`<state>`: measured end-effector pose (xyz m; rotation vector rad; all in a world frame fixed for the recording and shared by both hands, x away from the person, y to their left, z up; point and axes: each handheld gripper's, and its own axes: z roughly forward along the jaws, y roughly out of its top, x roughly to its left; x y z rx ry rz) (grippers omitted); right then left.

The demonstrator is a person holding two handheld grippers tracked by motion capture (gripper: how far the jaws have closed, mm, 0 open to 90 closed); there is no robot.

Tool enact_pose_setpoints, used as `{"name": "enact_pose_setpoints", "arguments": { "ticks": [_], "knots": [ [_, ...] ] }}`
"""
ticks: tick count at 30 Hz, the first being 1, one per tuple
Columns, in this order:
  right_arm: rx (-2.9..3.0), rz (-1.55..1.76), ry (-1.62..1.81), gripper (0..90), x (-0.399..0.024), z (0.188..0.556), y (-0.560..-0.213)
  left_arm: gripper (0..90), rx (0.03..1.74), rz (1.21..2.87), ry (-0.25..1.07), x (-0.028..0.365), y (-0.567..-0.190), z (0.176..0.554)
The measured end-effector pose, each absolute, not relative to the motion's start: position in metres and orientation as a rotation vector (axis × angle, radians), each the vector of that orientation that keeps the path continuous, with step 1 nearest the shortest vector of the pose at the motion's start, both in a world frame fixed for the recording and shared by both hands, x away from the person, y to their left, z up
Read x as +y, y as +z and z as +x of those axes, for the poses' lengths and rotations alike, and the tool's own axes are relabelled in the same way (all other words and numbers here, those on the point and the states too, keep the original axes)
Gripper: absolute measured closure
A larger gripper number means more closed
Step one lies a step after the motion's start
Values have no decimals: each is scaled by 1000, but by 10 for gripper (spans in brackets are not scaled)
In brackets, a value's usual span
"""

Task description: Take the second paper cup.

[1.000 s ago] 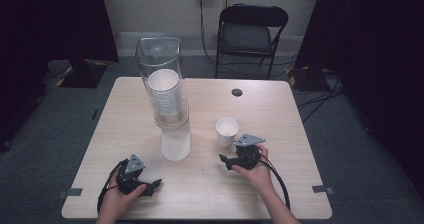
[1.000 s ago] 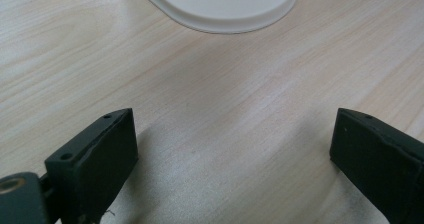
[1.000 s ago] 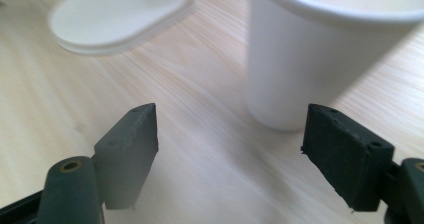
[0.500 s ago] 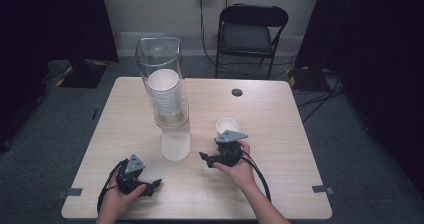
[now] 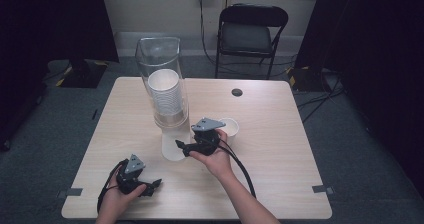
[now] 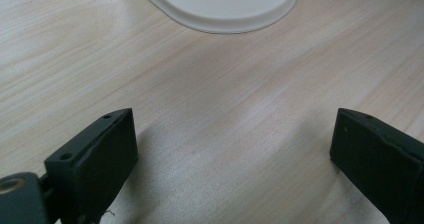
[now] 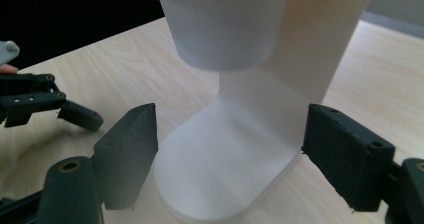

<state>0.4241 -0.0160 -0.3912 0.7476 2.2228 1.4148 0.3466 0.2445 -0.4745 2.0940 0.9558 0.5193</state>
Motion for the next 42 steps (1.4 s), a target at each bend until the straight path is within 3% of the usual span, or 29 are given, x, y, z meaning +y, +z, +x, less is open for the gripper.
{"name": "enact_pose_setpoints", "arguments": {
  "ticks": [26,29,42],
  "knots": [
    [2072,747,1594,254,16,444,-380,38,959,2094,518,244,-475,347],
    [2059,729,1593,304,17,445,-381,37,958,2097,519,244,-474,347],
    [2049,669,1584,339,15,444,-386,37,956,2096,519,244,-475,347]
  ]
}}
